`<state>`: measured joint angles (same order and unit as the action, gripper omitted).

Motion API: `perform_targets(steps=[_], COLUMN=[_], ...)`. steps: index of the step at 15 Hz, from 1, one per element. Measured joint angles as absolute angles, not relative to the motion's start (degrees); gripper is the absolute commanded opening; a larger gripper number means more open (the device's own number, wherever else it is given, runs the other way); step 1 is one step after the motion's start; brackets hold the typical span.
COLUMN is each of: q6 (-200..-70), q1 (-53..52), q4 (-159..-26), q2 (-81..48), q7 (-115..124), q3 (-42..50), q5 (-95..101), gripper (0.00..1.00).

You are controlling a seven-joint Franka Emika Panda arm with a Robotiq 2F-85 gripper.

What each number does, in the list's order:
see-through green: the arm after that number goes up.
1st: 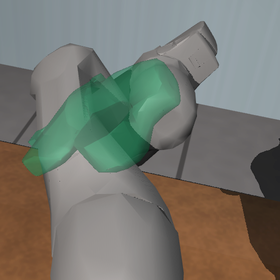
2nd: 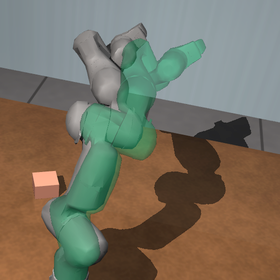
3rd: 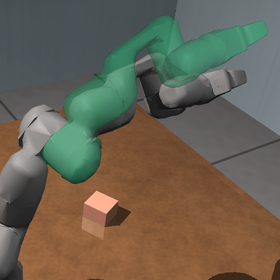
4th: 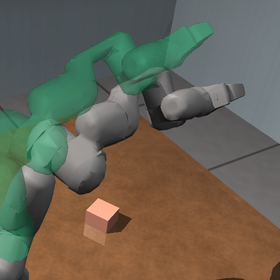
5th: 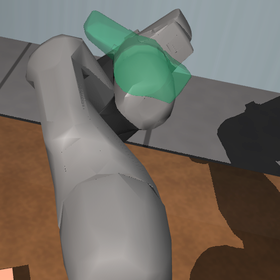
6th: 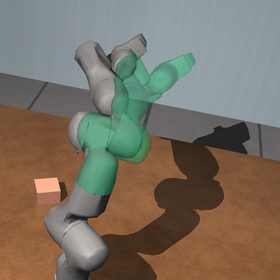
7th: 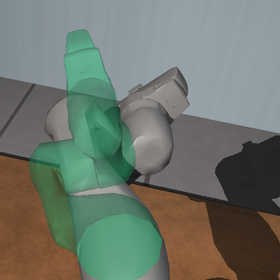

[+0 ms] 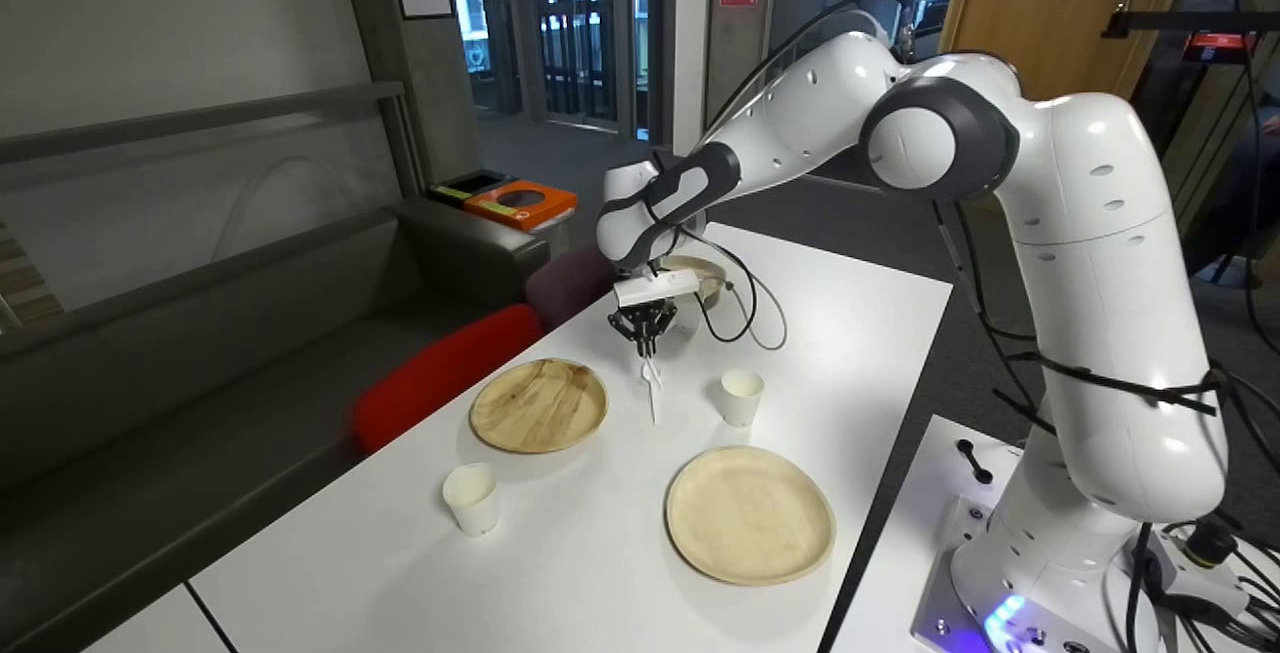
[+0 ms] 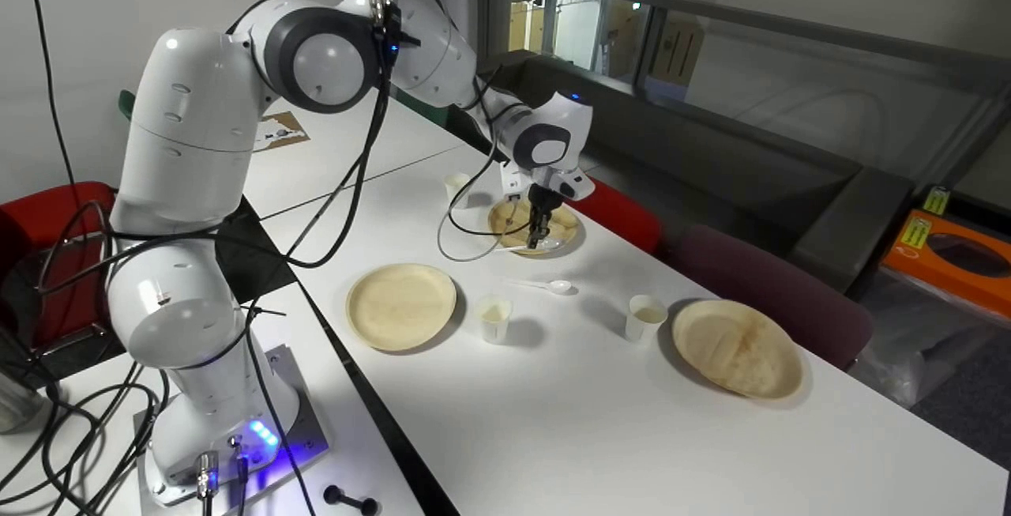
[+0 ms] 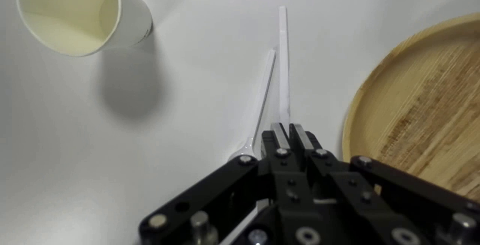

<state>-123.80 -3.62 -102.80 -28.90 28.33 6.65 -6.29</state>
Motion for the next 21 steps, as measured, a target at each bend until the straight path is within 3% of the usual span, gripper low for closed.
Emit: perform_targets(steps=[13, 21], q6=[-123.7, -123.4], q1=[-6.1, -6.9], q4=[-109.7, -123.2], q2=[-21.2, -15.9], q7=[28.4, 24.6], q3=[3.5, 3.3], q5=[-2.5, 10.6], gripper=[0.02, 0.02])
